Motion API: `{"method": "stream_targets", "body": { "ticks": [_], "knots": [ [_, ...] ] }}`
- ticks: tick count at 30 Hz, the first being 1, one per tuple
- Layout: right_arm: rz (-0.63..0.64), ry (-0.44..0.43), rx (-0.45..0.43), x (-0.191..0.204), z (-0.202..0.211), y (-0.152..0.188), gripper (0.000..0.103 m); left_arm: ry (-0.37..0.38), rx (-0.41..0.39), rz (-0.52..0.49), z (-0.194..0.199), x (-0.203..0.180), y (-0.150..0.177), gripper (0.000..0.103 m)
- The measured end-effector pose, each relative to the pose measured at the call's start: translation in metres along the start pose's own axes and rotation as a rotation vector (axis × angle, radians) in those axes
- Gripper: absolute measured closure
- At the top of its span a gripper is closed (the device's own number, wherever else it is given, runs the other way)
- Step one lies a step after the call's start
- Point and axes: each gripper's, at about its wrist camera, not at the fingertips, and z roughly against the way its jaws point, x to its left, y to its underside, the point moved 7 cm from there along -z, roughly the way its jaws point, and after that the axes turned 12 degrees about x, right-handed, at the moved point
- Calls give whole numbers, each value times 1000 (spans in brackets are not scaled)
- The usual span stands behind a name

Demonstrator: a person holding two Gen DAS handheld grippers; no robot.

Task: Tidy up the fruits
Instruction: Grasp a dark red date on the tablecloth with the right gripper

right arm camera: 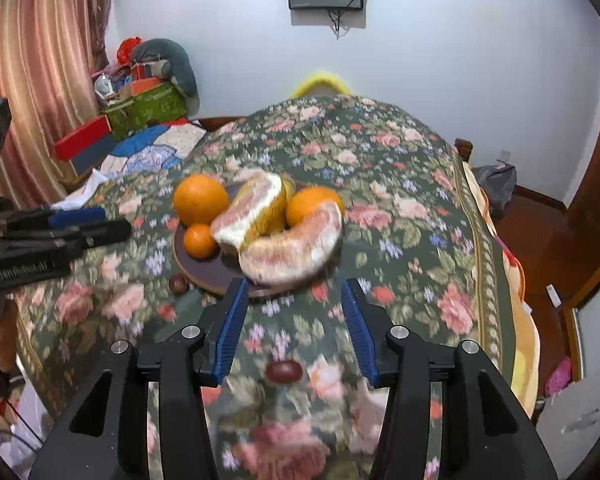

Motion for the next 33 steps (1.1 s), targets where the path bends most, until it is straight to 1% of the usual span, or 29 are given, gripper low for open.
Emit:
{"method": "stream_targets", "body": {
  "ticks": [3,9,18,19,21,22,25,26,28,33],
  "knots": [
    [3,1,35,-1,-7,15,58,-2,13,-9,-3,-2,8,48],
    [4,-10,99,1,-24,41,58,-8,65,-18,-17,-2,26,48],
    [-20,-53,146,2,-45,54,59,-2,125,-37,-42,-6,38,48],
    [-21,-54,149,2,-47,55,60,-2,130,-41,-45,-7,39,48],
    [-22,-55,151,2,-50,56,70,0,139,-43,-50,-7,40,48],
    [-23,-58,149,2,-51,56,70,4,145,-44,-53,-7,41,48],
    [-24,-90,144,5,-51,56,80,23,164,-44,-61,-7,43,49],
    [-21,-93,144,6,-50,56,80,33,170,-43,-63,-7,43,54],
    [-25,-94,136,6,-49,55,80,45,185,-49,-69,-10,41,61],
    [-54,-117,114,2,-45,50,81,28,190,-55,-81,-12,33,62]
  ]
}}
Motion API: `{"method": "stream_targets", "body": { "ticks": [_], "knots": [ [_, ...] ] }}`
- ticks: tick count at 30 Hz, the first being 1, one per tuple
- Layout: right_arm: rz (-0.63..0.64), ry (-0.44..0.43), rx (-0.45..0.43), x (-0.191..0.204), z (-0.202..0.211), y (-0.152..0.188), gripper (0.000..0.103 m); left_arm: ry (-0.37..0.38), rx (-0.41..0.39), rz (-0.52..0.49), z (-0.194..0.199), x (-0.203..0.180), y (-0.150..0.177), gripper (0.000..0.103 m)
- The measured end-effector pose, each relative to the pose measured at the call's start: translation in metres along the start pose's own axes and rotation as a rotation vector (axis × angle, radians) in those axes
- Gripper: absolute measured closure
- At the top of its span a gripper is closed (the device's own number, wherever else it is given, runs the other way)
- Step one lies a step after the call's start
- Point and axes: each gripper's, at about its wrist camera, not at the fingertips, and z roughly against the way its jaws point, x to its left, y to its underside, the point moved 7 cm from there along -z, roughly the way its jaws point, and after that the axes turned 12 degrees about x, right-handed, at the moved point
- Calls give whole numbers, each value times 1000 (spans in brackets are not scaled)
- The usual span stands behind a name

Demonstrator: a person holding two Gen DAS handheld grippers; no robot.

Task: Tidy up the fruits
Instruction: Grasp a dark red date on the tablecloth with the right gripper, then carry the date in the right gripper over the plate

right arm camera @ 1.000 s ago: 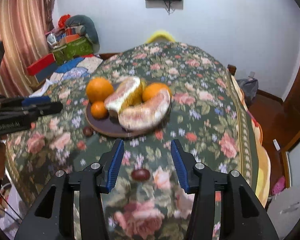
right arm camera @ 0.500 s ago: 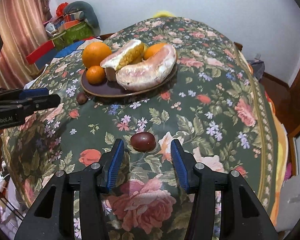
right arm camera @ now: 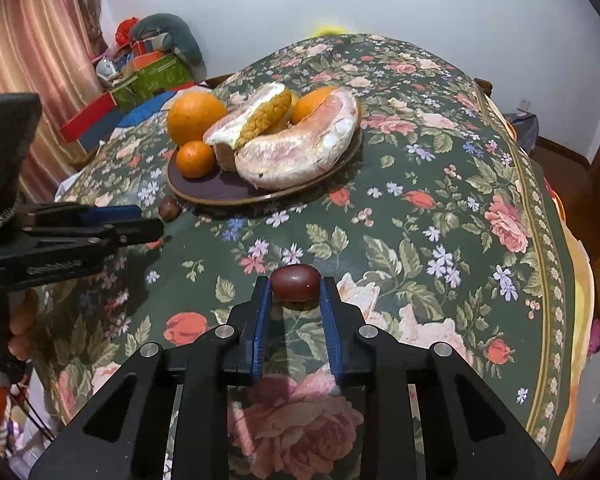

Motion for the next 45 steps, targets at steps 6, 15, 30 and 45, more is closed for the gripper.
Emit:
{"method": "stream_targets", "body": {
  "ticks": [6,15,30,45],
  "knots": [
    [-3,-8,-18,-1,3,-7,81,-10,-1,-5,-8,0,-10,70],
    [-2,-23,-24,3,0,-13,80,-24,-28,-42,-4,-2,-8,84],
    [25,-56,-87,25,5,-51,80,42,-97,-37,25,-9,-27,84],
    [73,-69,-74,40,-14,-71,80,78,-67,-25,5,-5,-35,79]
  ]
}}
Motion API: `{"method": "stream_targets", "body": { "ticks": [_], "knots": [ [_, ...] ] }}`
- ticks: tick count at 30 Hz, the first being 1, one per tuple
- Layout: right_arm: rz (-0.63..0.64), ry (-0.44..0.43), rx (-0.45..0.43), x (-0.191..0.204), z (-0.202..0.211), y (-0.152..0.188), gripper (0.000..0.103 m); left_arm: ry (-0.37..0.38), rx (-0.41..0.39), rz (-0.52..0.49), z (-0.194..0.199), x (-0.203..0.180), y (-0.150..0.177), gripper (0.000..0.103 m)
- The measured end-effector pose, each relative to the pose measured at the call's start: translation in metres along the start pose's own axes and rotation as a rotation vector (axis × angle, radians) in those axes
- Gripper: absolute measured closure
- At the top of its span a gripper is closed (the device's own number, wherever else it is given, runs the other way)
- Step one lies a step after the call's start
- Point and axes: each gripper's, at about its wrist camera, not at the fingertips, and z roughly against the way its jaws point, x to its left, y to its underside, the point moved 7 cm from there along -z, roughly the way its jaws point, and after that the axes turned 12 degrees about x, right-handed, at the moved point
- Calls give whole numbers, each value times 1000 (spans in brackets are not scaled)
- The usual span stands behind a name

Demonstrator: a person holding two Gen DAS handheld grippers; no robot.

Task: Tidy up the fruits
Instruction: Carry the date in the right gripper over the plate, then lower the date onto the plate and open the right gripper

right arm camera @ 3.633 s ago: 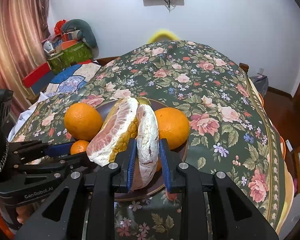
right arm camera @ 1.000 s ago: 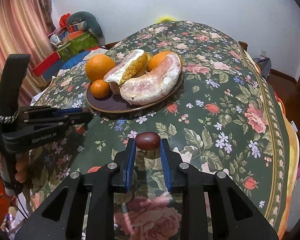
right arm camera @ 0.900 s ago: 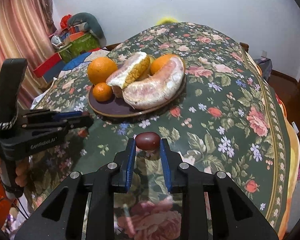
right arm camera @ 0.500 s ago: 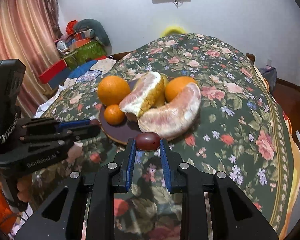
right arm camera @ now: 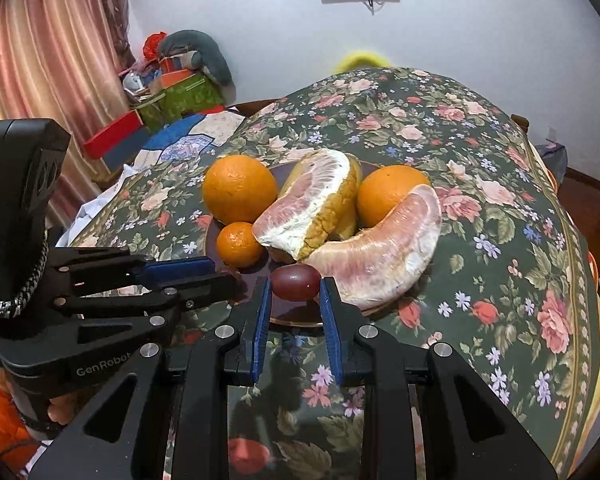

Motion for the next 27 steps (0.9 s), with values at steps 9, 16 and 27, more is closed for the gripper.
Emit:
{"method": "stream_targets", "body": {
  "ticks": [9,16,27],
  "knots": [
    [35,-15,24,9,-11,-2,80,10,-25,30,12,13,3,76],
    [51,-3,50,12,-18,-2,80,16,-28,48,15,18,4,76],
    [26,10,1,8,2,-4,72,20,-54,34,29,8,-2,76]
  ]
}}
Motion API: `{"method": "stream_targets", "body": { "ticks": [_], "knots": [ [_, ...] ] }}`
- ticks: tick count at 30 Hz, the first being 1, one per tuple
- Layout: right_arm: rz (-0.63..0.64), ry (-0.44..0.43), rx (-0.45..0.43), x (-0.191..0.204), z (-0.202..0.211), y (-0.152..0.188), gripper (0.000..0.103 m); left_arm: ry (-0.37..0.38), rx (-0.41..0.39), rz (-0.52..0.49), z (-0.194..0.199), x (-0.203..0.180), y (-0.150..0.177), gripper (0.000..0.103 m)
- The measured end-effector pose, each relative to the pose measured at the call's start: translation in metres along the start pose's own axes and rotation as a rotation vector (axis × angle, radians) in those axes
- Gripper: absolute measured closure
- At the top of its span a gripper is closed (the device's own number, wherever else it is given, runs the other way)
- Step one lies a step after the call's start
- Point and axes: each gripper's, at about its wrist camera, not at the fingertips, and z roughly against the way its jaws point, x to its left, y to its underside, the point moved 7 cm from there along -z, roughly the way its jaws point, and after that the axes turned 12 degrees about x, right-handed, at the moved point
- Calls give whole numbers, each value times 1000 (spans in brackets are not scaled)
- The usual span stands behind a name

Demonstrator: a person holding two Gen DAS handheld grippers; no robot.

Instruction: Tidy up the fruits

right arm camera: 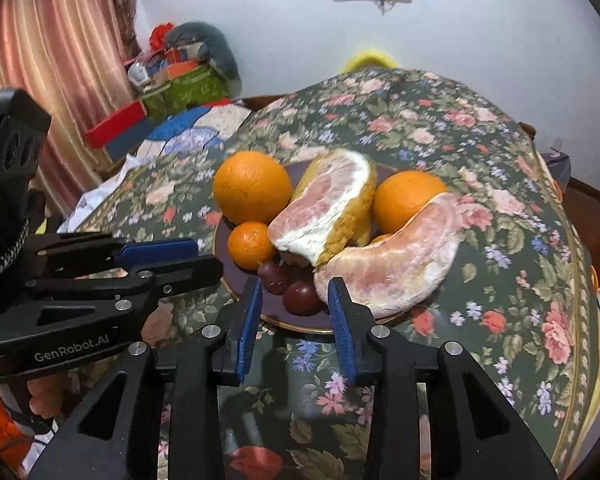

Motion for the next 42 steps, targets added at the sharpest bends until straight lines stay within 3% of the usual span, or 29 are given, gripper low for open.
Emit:
{"method": "stream_targets", "body": {
  "ticks": [8,15,19,21,24,26,33,37,38,42],
  "knots": [
    [-42,21,-125,-2,65,-8,72,-26,-130,-7,65,-16,-3,76],
    [-50,54,-297,12,150,-6,72,-73,-344,-33,164,-45,6,76],
    [-47,58,-401,25,200,0,71,-80,-455,-42,216,-61,16,69],
    [-41,70,-457,34,226,3,59,-84,-496,-46,236,-67,22,66],
    [-39,102,-527,42,253,9,43,-100,-565,-57,265,-77,33,46],
    [-39,123,-567,48,267,13,37,-119,-614,-74,282,-84,41,39],
    [-48,164,-635,60,288,23,16,-131,-676,-84,310,-96,58,19],
    [-48,188,-647,64,289,26,6,-132,-702,-72,318,-96,66,1],
    [-47,196,-652,64,289,27,1,-135,-707,-70,320,-95,68,1],
    [-40,209,-660,68,290,32,0,-152,-710,-79,321,-98,73,0]
  ]
}}
